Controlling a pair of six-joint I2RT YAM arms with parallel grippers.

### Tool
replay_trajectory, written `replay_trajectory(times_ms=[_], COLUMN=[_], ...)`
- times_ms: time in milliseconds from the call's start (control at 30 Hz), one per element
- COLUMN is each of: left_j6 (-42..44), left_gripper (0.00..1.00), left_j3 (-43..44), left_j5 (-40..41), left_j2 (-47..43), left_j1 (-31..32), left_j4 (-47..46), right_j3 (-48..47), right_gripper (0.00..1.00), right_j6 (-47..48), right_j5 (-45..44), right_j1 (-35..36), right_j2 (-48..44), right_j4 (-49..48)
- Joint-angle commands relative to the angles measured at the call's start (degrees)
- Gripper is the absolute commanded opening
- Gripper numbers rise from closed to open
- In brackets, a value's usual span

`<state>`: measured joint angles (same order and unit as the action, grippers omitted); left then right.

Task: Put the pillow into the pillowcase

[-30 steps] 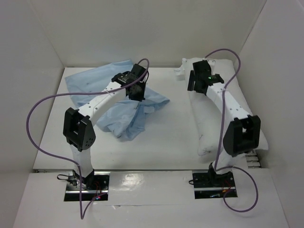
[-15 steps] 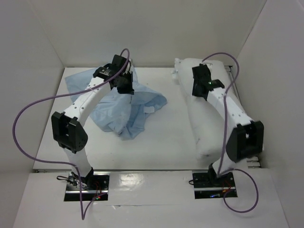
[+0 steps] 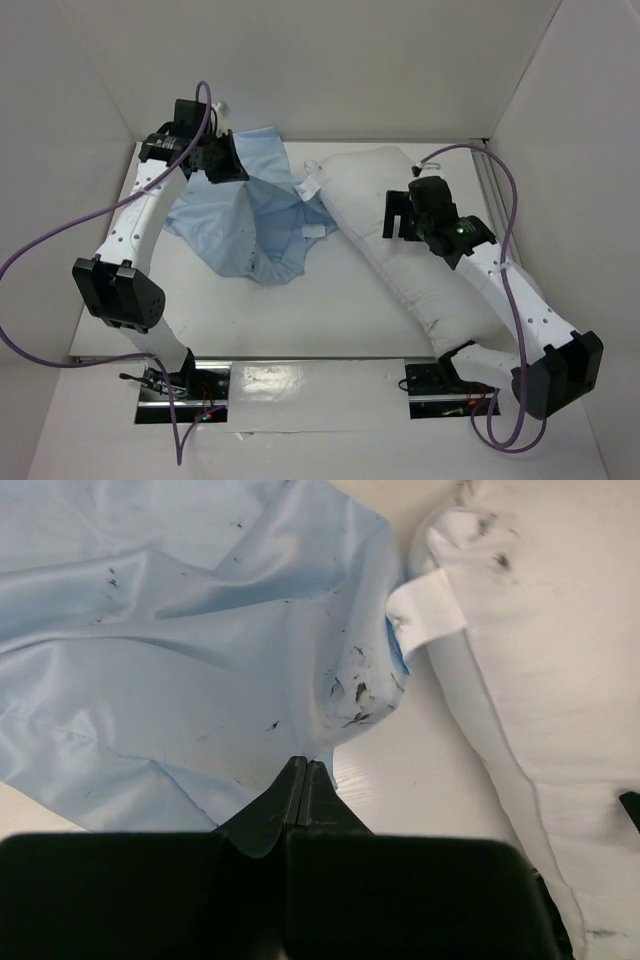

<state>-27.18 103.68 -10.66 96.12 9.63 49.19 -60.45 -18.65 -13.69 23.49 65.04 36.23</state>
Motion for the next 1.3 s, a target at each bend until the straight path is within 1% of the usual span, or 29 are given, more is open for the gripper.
replay_trajectory(times_ms=[0,67,133,200,233,300,333,367,400,433,467,533,567,600,633,667,700,767,800,833,900,933,967,1067,1100,1133,1167,1233,1267], left_j6=[0.5,0.5,0.0,0.0,-0.6,-0.6,-0.6,-0.6,-0.6,-0.6,-0.6,-0.6,-0.6,-0.6,-0.6,-0.6,-0.6,-0.6,-0.6,-0.6,-0.6,-0.6,-0.6,-0.6,-0.6,-0.6,-0.6,-0.6,-0.6], left_gripper=[0.0,0.0,0.0,0.0,0.0,0.0,0.0,0.0,0.0,0.0,0.0,0.0,0.0,0.0,0.0,0.0,0.0,0.0,0.0,0.0,0.0,0.0,0.0,0.0,0.0,0.0,0.0,0.0,0.0], left_j3=[0.8,0.8,0.3,0.3,0.8,0.8,0.8,1.3,1.4,1.4,1.4,1.4,1.4,1.4,1.4,1.4,1.4,1.4,1.4,1.4,1.4,1.4,0.8,0.8,0.8,0.8,0.2,0.2,0.2], left_j5=[-2.9,-2.9,-2.1,-2.1,-2.1,-2.1,-2.1,-2.1,-2.1,-2.1,-2.1,-2.1,-2.1,-2.1,-2.6,-2.6,-2.6,-3.1,-3.1,-3.7,-3.7,-4.3,-4.3,-4.3,-4.3,-3.5,-2.7,-2.7,-2.7], left_j2=[-1.4,-2.0,-2.0,-2.0,-2.0,-1.5,-0.9,-0.9,-0.9,-0.4,-0.4,-0.4,-0.4,-0.4,-0.4,-0.4,0.1,0.1,0.1,0.1,-0.4,-0.4,-1.0,-1.0,-1.5,-1.5,-1.5,-2.1,-2.1], left_j1=[-0.8,-1.3,-1.8,-2.4,-2.4,-2.4,-2.9,-2.9,-2.9,-2.9,-2.9,-2.9,-2.9,-2.9,-2.9,-2.9,-3.5,-3.5,-3.5,-3.5,-3.5,-4.0,-4.0,-4.0,-4.0,-4.0,-4.0,-4.0,-4.5], left_j4=[0.3,0.3,0.3,0.3,0.3,0.3,0.3,0.3,-0.2,-0.2,-0.2,-0.2,-0.8,-0.8,-0.8,-0.8,-0.8,-0.8,-0.8,-0.8,-0.8,-0.8,-0.8,-0.8,-0.8,-0.8,-0.8,-0.8,-0.8], right_j3=[-6.3,-12.5,-19.4,-23.6,-25.2,-22.6,-16.9,-13.5,-7.2,-4.2,-1.4,3.8,4.6,4.6,4.0,2.8,1.0,-3.5,-4.7,-5.9,-10.7,-12.5,-13.7,-13.7,-15.0,-16.3,-17.8,-25.0,-28.0], right_gripper=[0.94,1.0,1.0,1.0,0.96,0.87,0.77,0.64,0.6,0.6,0.62,0.74,0.8,0.87,0.92,0.94,0.94,0.96,0.96,0.96,0.97,0.97,0.97,0.97,0.98,1.0,1.0,1.0,1.0], right_j6=[0.2,0.7,0.7,0.7,-0.4,-1.5,-3.8,-5.3,-9.3,-11.5,-13.1,-18.9,-20.4,-21.1,-19.9,-19.1,-17.7,-13.4,-11.2,-9.7,-6.3,-6.3,-2.7,2.6,2.6,1.7,-0.1,-1.8,-3.4], right_j5=[-1.3,0.5,2.0,3.8,2.7,2.0,2.0,3.9,4.9,6.5,7.4,5.4,2.1,0.7,-0.5,-4.6,-7.7,-15.9,-24.9,-29.5,-37.9,-38.6,-36.7,-28.2,-24.6,-23.5,-22.6,-21.1,-20.6], right_j1=[0.2,0.2,0.9,2.0,4.5,7.4,8.5,10.1,10.1,10.8,10.8,10.8,10.8,9.8,9.3,8.5,8.5,10.6,10.6,10.6,10.6,10.6,12.5,13.2,13.2,12.3,11.6,8.1,6.9], right_j2=[1.3,2.9,7.4,12.5,13.3,12.1,8.2,5.8,1.3,-0.7,-2.4,-4.0,-4.0,-1.5,0.0,1.7,6.1,10.5,12.8,17.5,21.5,22.5,21.5,15.5,14.8,14.8,16.1,20.1,26.2], right_j4=[4.1,4.1,4.9,8.7,12.4,13.3,13.3,12.6,12.6,12.6,12.6,14.5,15.1,15.1,14.4,12.5,11.8,9.5,6.6,6.6,7.2,7.7,4.6,-2.7,-4.5,-4.5,-4.5,-1.4,0.1])
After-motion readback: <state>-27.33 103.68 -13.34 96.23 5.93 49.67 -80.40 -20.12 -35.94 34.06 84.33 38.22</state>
